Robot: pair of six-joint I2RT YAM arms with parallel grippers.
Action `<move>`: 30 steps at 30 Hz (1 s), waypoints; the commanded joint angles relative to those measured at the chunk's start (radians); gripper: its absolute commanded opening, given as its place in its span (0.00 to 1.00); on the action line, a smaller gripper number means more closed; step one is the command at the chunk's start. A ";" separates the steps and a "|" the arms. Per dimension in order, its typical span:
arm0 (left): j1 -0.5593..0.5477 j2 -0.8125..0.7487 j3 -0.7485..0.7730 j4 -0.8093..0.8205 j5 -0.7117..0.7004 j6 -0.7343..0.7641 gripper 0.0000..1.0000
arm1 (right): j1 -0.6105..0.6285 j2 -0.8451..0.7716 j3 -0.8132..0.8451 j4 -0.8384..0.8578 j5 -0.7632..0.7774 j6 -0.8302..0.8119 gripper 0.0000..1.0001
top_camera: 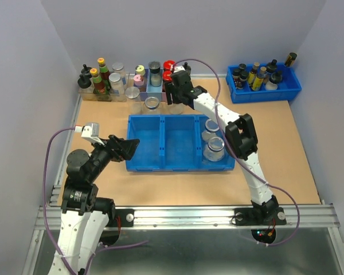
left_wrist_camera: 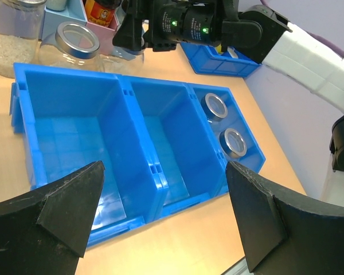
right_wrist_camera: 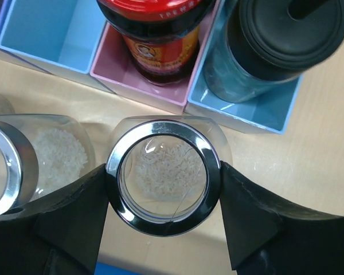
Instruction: Organize the condiment bottles
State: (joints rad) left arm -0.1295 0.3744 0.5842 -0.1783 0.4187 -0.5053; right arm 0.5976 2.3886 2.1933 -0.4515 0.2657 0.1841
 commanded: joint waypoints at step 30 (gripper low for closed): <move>-0.004 0.034 0.022 0.069 -0.035 0.014 0.99 | 0.157 -0.933 -0.813 0.045 -0.313 0.106 0.00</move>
State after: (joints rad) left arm -0.1295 0.3965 0.5842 -0.1730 0.3878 -0.5026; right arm 0.6922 1.4693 1.3979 -0.4862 0.0288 0.2687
